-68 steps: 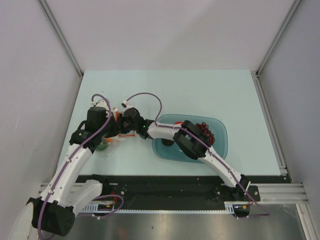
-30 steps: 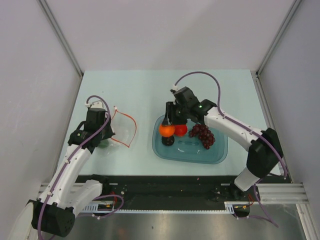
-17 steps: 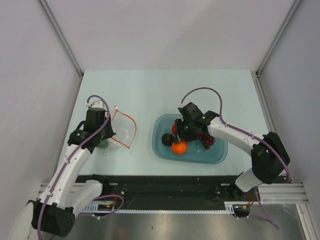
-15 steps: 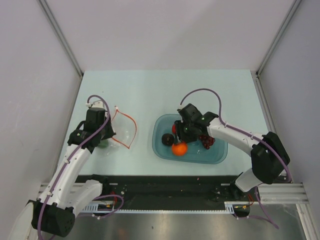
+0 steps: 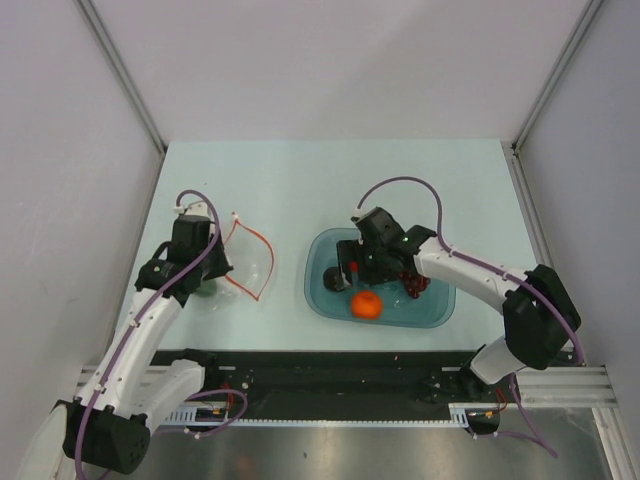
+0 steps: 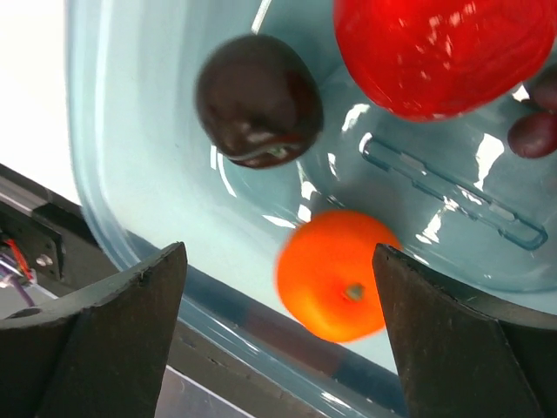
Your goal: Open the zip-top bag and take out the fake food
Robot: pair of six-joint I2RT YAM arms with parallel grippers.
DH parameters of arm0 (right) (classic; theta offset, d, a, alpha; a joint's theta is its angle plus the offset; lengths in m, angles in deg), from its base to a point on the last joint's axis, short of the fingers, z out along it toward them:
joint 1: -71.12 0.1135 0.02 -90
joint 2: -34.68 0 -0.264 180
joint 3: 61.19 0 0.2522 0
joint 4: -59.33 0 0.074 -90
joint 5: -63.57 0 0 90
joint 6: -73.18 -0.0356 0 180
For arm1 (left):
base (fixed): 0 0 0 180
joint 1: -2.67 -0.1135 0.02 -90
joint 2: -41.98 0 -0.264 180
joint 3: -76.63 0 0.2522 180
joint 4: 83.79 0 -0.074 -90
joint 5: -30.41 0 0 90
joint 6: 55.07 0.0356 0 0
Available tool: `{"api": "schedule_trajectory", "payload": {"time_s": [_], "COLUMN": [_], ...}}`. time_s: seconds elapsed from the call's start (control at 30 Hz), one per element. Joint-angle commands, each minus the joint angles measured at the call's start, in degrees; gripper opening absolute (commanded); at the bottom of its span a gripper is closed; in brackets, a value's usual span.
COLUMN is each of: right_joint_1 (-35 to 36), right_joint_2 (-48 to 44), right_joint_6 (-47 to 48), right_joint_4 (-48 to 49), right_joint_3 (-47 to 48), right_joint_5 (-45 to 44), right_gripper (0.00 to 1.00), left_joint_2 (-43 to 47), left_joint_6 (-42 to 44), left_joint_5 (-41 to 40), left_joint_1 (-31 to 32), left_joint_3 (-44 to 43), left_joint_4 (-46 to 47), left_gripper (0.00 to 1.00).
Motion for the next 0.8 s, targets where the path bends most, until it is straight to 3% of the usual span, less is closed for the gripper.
{"api": "schedule_trajectory", "payload": {"time_s": [0.0,0.17,0.33,0.4,0.53,0.6,0.77], "right_joint_1": [0.61,2.98,6.49,8.25,10.54,11.59,13.44], "right_joint_2": [-3.26,0.6,9.46,11.58,16.77,19.93,25.73], "right_joint_6": [-0.89,-2.73,-4.31,-4.67,-5.28,-5.11,-3.0], "right_joint_4": [5.49,14.63,21.13,23.5,25.45,25.37,20.81], "right_joint_3": [1.79,7.4,14.52,17.33,22.43,25.94,35.26], "right_joint_5": [0.88,4.22,8.43,9.5,11.08,11.7,11.7], "right_gripper": [0.9,0.77,0.73,0.65,0.56,0.47,0.35], "left_joint_2": [1.14,1.58,2.37,2.64,3.25,3.96,4.31], "left_joint_6": [1.31,0.88,-0.09,-0.35,-1.41,-1.85,-2.55], "left_joint_5": [1.85,2.29,3.09,3.17,4.75,5.63,7.3], "left_joint_1": [-0.25,-0.16,-0.16,-0.25,-0.16,-0.16,-0.16], "left_joint_3": [-2.51,-3.04,-5.23,-6.46,-7.87,-7.87,-8.14], "left_joint_4": [0.37,-0.07,-1.21,-1.73,-3.49,-3.67,-4.73], "left_gripper": [0.0,0.0,0.0,0.0,0.0,0.0,0.0]}}
